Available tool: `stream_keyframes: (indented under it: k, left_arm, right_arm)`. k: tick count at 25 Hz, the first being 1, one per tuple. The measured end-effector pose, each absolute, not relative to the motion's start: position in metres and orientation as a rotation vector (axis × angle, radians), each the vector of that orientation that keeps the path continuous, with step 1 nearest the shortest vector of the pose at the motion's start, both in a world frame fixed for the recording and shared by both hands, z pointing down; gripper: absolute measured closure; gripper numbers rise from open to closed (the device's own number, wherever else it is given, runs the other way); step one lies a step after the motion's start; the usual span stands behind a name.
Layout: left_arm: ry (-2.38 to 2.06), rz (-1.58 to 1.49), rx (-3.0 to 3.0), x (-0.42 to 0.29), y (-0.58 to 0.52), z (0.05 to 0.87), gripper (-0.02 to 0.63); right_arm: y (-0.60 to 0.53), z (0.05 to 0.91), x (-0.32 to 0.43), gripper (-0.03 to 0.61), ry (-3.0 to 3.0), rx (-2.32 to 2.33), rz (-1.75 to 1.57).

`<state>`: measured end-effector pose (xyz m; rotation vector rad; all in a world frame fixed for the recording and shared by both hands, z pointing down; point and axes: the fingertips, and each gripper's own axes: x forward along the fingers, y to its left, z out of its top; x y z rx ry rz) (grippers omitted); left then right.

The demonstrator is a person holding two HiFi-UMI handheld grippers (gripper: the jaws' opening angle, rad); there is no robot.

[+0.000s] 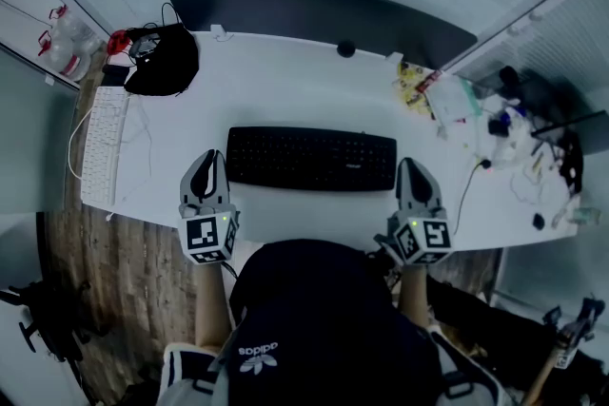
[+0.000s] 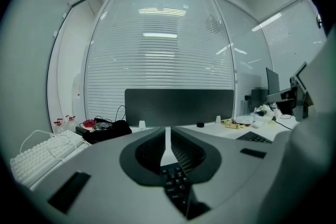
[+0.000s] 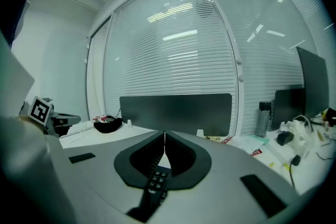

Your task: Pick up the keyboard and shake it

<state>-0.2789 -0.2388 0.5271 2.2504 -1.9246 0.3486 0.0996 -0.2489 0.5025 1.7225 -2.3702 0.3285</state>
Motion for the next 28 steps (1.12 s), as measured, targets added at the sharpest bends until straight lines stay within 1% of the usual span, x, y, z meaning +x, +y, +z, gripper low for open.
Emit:
stream_keyframes:
  k: [1,4,8,12,15,22,28]
  left_arm:
    - [-1.918,0.344,2.242,-0.279,-0.24,0.528,0.594]
    - [-1.878,0.337,2.224,-0.277,-0.244,0.533,0.526]
    - [-1.784,0.396,2.242,-0.273,-0.248,0.552,0.469]
    - [-1.712,0.432,2.233,-0.268,-0.253,0.568,0.46]
    - [-1.663,0.447,2.207,-0.264,-0.256,0.582,0.456]
    - [-1.57,0.525,2.125,-0.266,-0.258,0.626,0.434]
    - [-1.498,0.535,2.003,-0.271,-0.263,0.666,0.419]
  right_arm:
    - [-0.249,0.502,0.098,0.573,-2.375,1.709,0.326]
    - [-0.25,0.503,0.093,0.572,-2.397,1.654,0.311]
    - [-0.25,0.508,0.096,0.571,-2.374,1.677,0.32]
    - [-0.252,0.519,0.104,0.558,-2.327,1.7,0.354]
    - [-0.256,0.53,0.111,0.49,-2.295,1.694,0.38]
    - [-0.272,0.559,0.121,0.421,-2.258,1.662,0.503]
    - [-0.29,0.587,0.125,0.408,-2.222,1.621,0.577]
